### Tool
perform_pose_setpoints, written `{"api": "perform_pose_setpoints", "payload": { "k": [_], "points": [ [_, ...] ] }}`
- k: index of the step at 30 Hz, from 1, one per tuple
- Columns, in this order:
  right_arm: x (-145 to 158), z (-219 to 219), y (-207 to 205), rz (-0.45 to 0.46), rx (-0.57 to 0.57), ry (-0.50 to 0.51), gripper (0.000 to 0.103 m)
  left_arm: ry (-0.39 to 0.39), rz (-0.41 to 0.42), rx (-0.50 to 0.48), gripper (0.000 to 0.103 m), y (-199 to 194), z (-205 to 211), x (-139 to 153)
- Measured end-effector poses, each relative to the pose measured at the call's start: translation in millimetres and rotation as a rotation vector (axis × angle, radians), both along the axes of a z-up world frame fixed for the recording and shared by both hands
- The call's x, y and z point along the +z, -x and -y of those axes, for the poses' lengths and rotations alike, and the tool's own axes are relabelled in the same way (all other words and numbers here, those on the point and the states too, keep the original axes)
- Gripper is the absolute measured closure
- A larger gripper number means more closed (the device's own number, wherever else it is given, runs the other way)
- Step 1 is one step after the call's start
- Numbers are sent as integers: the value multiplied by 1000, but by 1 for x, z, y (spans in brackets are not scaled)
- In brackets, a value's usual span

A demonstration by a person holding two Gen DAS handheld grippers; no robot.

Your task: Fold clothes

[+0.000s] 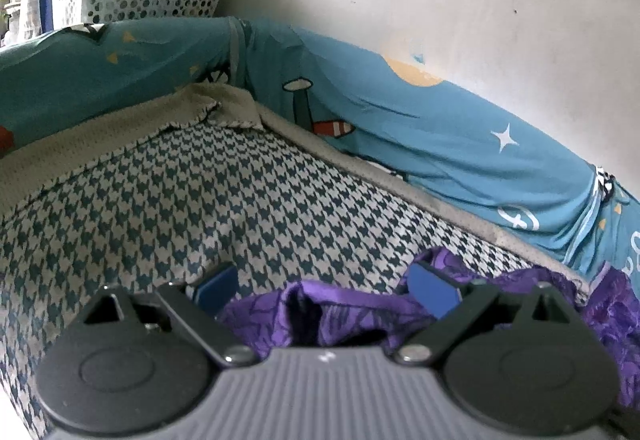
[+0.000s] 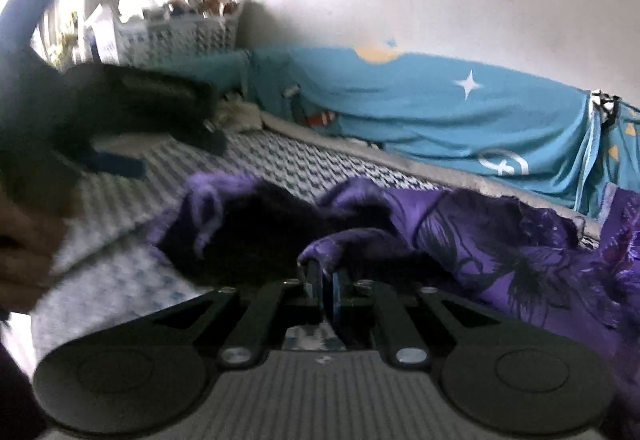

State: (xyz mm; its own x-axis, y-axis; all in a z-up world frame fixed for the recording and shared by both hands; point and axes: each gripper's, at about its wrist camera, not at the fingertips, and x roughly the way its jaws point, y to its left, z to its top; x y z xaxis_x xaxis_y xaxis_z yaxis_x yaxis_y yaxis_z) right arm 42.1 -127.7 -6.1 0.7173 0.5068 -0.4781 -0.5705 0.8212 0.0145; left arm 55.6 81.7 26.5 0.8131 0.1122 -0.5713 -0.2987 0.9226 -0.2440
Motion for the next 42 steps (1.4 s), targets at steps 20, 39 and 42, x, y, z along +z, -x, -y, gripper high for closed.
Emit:
{"api": "perform_pose_setpoints", "payload": {
  "k": [20,39,42],
  "points": [
    [22,33,139,-161,283,-145,96,-84,76,-140,1,11,29,4],
    [43,54,139,-91,269,-51,83,-71,75,-309,0,5,64,3],
    [46,68,121,-71,219,-20,83,-63,79,-343,0,3,70,4]
  ]
}}
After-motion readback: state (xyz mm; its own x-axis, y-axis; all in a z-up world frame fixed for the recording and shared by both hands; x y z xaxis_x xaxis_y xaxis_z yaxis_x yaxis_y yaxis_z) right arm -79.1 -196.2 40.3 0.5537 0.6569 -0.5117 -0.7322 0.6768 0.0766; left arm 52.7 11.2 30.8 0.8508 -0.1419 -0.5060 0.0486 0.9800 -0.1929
